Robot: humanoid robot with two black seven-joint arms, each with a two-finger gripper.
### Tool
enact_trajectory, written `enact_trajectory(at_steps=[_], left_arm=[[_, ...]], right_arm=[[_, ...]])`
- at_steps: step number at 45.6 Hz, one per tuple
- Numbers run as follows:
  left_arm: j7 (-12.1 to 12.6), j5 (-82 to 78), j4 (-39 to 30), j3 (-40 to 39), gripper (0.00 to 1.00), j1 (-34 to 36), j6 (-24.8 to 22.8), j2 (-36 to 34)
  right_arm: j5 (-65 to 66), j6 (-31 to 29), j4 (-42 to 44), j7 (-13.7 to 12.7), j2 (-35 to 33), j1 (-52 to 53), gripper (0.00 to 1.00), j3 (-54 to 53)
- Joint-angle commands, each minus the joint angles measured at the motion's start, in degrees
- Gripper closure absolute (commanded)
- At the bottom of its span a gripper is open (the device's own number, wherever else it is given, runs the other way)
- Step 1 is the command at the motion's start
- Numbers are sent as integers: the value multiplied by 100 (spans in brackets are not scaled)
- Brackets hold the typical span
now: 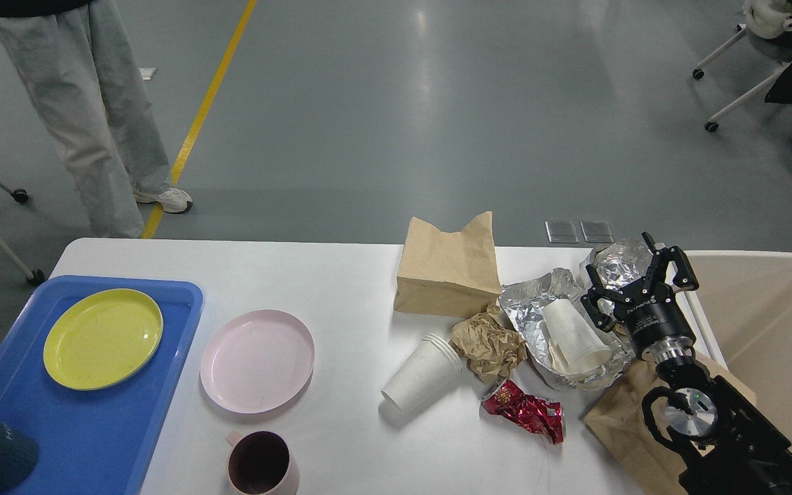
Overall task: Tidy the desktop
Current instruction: 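Carry the green mug with the left gripper to the tray corner and release, then reach the left gripper to the pink mug and grasp it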
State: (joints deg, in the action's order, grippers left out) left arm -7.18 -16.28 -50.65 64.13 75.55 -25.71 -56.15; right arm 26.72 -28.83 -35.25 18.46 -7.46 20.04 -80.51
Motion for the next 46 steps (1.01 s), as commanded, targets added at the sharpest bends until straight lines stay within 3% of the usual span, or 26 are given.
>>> enact_trajectory(at_steps=[1,8,19,35,41,46], left_arm=[[-12,89,-436,880,5,1047,-92,201],[-12,423,-1359,1900,5,2629,-399,543],[6,1416,-2334,2964,5,4335,-830,2554],[-12,2058,-4496,2210,7,6768,-901,4910],[-12,2331,-4945,2112,7,7429,-1050,4956],[-38,2401,-4981,2112,8,7509,-1533,4921]], right_arm=[[-1,0,0,0,-1,0,0,0],[-1,0,-9,0,-1,0,0,0],[-1,0,0,0,-1,0,0,0],[-1,0,0,0,-1,0,0,0],[-1,0,0,0,-1,0,0,0],[-1,0,0,0,-1,0,0,0]])
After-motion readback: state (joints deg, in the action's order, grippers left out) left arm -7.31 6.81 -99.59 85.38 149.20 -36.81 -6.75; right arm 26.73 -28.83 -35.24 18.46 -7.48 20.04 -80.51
